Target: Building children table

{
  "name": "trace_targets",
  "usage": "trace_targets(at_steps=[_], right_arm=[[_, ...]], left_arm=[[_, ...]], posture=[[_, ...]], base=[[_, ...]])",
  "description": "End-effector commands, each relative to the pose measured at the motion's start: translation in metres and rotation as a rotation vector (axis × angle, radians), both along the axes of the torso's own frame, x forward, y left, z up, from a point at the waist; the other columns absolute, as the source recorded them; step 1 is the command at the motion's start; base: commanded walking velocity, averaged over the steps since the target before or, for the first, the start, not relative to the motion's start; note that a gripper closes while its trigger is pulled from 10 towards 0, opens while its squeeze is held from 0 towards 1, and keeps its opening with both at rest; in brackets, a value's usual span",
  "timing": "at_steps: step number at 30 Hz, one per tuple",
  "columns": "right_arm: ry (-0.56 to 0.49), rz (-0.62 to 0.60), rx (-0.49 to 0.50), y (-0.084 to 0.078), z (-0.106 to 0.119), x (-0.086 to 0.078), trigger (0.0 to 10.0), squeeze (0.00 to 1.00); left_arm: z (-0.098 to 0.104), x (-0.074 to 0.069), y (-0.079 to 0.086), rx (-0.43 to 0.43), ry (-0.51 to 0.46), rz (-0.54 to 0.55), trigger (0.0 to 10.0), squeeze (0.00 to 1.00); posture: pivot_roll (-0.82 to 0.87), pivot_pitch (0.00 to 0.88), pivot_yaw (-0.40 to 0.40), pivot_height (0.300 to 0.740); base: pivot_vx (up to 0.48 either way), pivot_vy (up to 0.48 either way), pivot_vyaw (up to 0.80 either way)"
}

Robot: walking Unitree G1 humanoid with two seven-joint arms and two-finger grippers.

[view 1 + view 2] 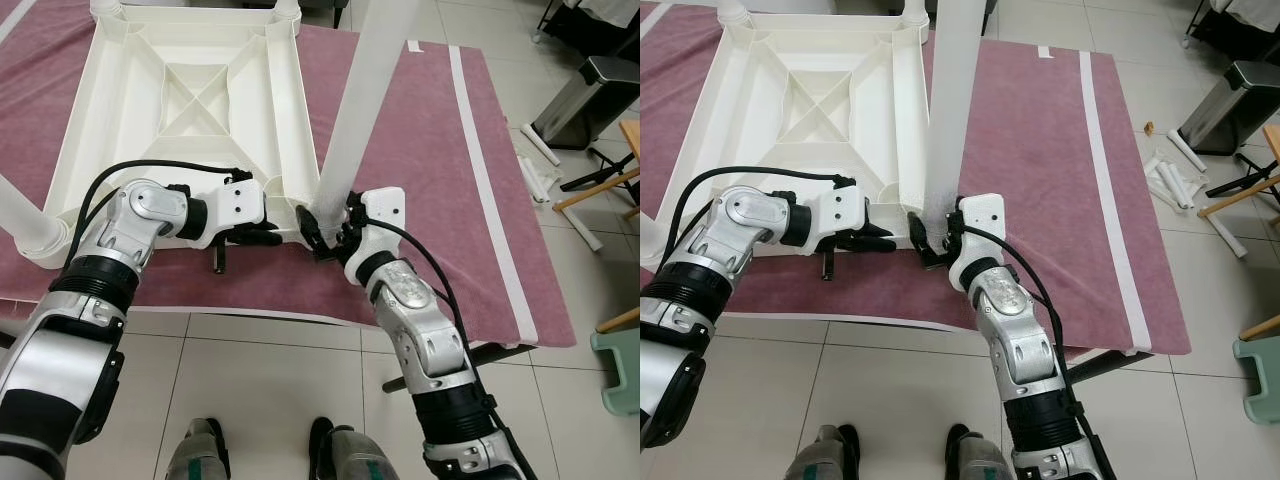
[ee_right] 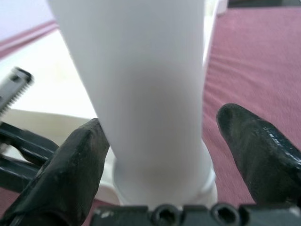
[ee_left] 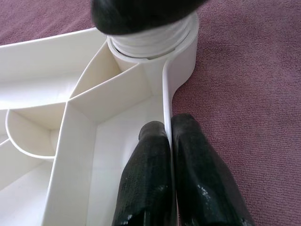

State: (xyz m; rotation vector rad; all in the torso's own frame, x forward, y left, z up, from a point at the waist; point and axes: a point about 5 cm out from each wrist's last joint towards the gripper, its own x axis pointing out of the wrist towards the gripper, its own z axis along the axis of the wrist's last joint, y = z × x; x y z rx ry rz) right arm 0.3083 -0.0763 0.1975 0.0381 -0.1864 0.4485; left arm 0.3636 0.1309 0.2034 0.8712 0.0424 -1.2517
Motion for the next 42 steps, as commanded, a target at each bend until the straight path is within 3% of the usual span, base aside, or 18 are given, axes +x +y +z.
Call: trace_targets(at_steps=[1, 7, 15, 25, 28, 32, 42], right_arm=[[-0.029, 0.018, 0.009, 0.0, 0.005, -0.002, 10.0, 0.0], [-0.086, 0.068, -0.018, 0.001, 0.015, -0.002, 10.0, 0.0], [-0.15, 0.191, -0.125, -0.009, 0.031, 0.004, 10.0, 0.0], [-0.146, 0.445, -0.232, -0.018, 0.039, 0.007, 10.0, 0.0], [-0.146, 0.445, -0.232, -0.018, 0.039, 0.007, 10.0, 0.0], [-0.148, 0.497, -0.289, -0.025, 0.044, 0.013, 10.0, 0.0], [-0.129, 0.592, -0.35, -0.033, 0.05, 0.022, 10.0, 0.0]], left_arm=[[0.008, 0.013, 0.018, -0.08, -0.144, 0.235, 10.0, 0.0], [0.007, 0.012, 0.018, -0.079, -0.143, 0.231, 10.0, 0.0], [0.006, 0.008, 0.012, -0.077, -0.143, 0.189, 10.0, 0.0], [0.005, 0.004, 0.009, -0.056, -0.168, 0.16, 10.0, 0.0], [0.005, 0.004, 0.009, -0.056, -0.168, 0.16, 10.0, 0.0], [0.01, 0.001, 0.005, -0.12, -0.159, 0.143, 10.0, 0.0], [0.01, 0.0, 0.006, -0.121, -0.156, 0.132, 10.0, 0.0]], posture=[[0.06, 0.204, -0.019, 0.74], [0.07, 0.207, -0.016, 0.74], [0.06, 0.21, -0.014, 0.74], [0.07, 0.212, -0.013, 0.74], [0.07, 0.212, -0.013, 0.74], [0.07, 0.211, -0.011, 0.74], [0.08, 0.212, -0.008, 0.74]], base=[[0.0, 0.0, 0.0], [0.0, 0.0, 0.0], [0.0, 0.0, 0.0], [0.0, 0.0, 0.0], [0.0, 0.0, 0.0], [0.0, 0.0, 0.0], [0.0, 0.0, 0.0]])
